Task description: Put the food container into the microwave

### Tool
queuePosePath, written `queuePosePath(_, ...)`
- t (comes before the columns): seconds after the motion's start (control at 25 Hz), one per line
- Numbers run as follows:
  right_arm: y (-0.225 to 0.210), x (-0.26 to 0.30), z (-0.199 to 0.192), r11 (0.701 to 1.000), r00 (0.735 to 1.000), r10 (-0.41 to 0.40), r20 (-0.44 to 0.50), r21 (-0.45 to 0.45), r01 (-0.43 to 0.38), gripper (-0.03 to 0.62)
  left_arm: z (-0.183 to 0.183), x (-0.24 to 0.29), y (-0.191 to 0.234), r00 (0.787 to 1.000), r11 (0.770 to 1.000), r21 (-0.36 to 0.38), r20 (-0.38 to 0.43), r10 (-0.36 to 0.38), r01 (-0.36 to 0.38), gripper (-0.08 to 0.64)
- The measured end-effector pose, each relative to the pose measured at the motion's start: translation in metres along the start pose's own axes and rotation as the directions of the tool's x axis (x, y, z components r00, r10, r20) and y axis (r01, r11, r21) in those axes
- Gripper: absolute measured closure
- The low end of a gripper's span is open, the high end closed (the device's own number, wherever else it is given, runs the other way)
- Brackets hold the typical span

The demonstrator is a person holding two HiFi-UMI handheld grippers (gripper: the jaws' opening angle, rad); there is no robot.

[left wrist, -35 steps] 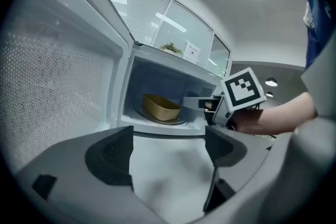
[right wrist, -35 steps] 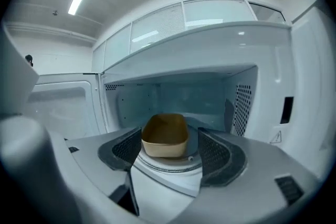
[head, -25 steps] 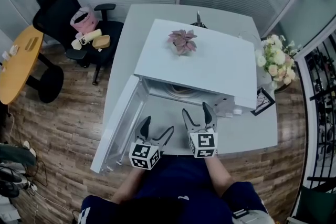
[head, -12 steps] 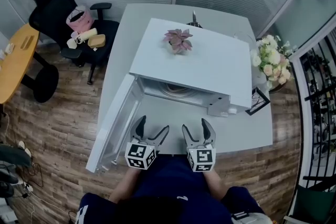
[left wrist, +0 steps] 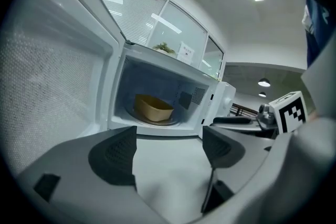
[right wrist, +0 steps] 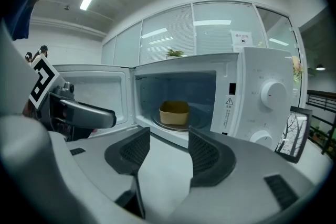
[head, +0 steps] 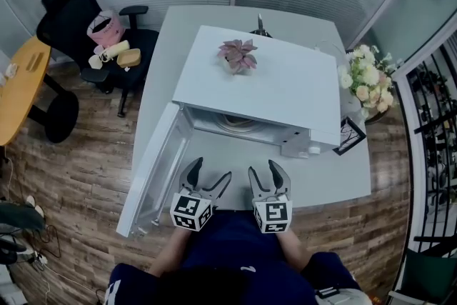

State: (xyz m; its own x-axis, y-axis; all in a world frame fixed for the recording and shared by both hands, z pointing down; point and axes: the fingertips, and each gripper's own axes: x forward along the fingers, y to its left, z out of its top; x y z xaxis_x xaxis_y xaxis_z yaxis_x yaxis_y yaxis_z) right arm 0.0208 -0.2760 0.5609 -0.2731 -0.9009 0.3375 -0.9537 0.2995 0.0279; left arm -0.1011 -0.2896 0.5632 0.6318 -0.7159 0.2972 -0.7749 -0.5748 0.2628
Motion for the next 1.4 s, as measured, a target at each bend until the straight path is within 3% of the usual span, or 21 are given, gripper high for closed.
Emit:
queuePosePath(0.08, 0.0, 0.0, 0.002, 1.0, 1.0, 0.003, 0.01, 0.014, -0.003, 0.4, -0.002, 0.003, -0.003, 1.0, 1.0, -0.006, -0.017, -0.026, 0.026, 0.201)
queuePosePath(0.24, 0.0, 0.0, 0.001, 0.999, 1.0, 0.01, 0.007, 0.032, -0.011, 0.464, 0.002, 0.002, -0.007, 0.999, 0.999, 0.008, -0.002, -0.042, 0.042, 0.392)
queuePosePath(0.36, 0.0, 0.001, 0.0, 1.0, 1.0, 0.008, 0.002, 0.03, -0.008, 0.501, 0.005, 0.002, -0.009, 0.998, 0.998, 0.009, 0.013, -0.057, 0.056, 0.491)
queuePosePath(0.44, -0.001, 0.001, 0.0, 0.999, 1.0, 0.008, 0.0, 0.036, -0.008, 0.559, 0.005, 0.002, -0.01, 0.998, 0.998, 0.008, 0.014, -0.066, 0.065, 0.547)
queuePosePath(0.72, 0.001, 0.003, -0.001, 0.985, 0.997, 0.076, 0.01, 0.154, -0.076, 0.583, 0.0, 0.006, -0.009, 0.996, 0.996, -0.029, -0.008, -0.085, 0.085, 0.557)
queuePosePath(0.84, 0.0, 0.006, -0.006, 0.988, 0.998, 0.062, -0.02, 0.144, -0.058, 0.583, -0.001, 0.006, -0.007, 0.997, 0.996, -0.031, -0.013, -0.08, 0.079, 0.557)
queuePosePath(1.0, -0.007, 0.01, -0.011, 0.991, 0.998, 0.027, -0.048, 0.13, -0.02, 0.583, 0.0, 0.007, -0.015, 0.995, 0.995, 0.039, -0.026, -0.092, 0.093, 0.557)
queuePosePath(1.28, -0.002, 0.012, -0.01, 0.994, 0.997, 0.047, -0.057, 0.102, -0.041, 0.584, -0.001, 0.009, -0.012, 0.995, 0.995, 0.024, -0.03, -0.093, 0.094, 0.557)
queuePosePath(1.4, -0.003, 0.013, -0.01, 0.994, 0.997, 0.048, -0.055, 0.1, -0.043, 0.583, 0.002, 0.01, -0.013, 0.996, 0.995, 0.054, -0.023, -0.088, 0.089, 0.557)
